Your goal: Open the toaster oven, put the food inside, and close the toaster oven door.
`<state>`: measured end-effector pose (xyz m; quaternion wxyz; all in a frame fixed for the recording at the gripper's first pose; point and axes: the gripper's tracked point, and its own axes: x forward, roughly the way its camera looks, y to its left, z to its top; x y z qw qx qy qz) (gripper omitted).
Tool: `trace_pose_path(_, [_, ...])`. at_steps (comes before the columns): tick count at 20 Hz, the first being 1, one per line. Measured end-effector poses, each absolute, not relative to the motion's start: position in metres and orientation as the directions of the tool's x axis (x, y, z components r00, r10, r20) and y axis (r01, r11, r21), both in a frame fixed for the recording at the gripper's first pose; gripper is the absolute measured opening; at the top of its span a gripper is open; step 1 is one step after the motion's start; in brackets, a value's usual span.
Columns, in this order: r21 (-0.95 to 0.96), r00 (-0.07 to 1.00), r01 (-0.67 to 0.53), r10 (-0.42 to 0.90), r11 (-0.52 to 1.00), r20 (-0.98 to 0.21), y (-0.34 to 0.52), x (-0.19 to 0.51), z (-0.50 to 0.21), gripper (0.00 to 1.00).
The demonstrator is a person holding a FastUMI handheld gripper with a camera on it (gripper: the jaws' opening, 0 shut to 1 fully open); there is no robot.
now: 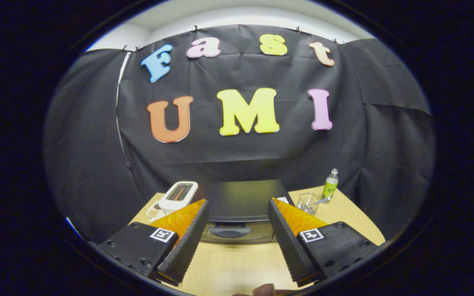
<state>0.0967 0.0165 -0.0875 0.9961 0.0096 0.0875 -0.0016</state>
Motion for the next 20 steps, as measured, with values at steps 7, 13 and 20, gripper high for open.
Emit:
trace_pose_path(7, [-0.018, 1.0, 0.007, -0.007, 1.0, -0.026, 0.021, 0.031, -0.016, 0.97])
trace_pose_path(13, [0.035, 0.999, 0.024, -0.024, 0.999, 0.023, 0.016, -0.011, -0.012, 0.97])
trace_pose_path(20, [0.016, 0.999, 0.028, -0.028, 0.999, 0.024, 0.012, -0.024, -0.006, 0.98])
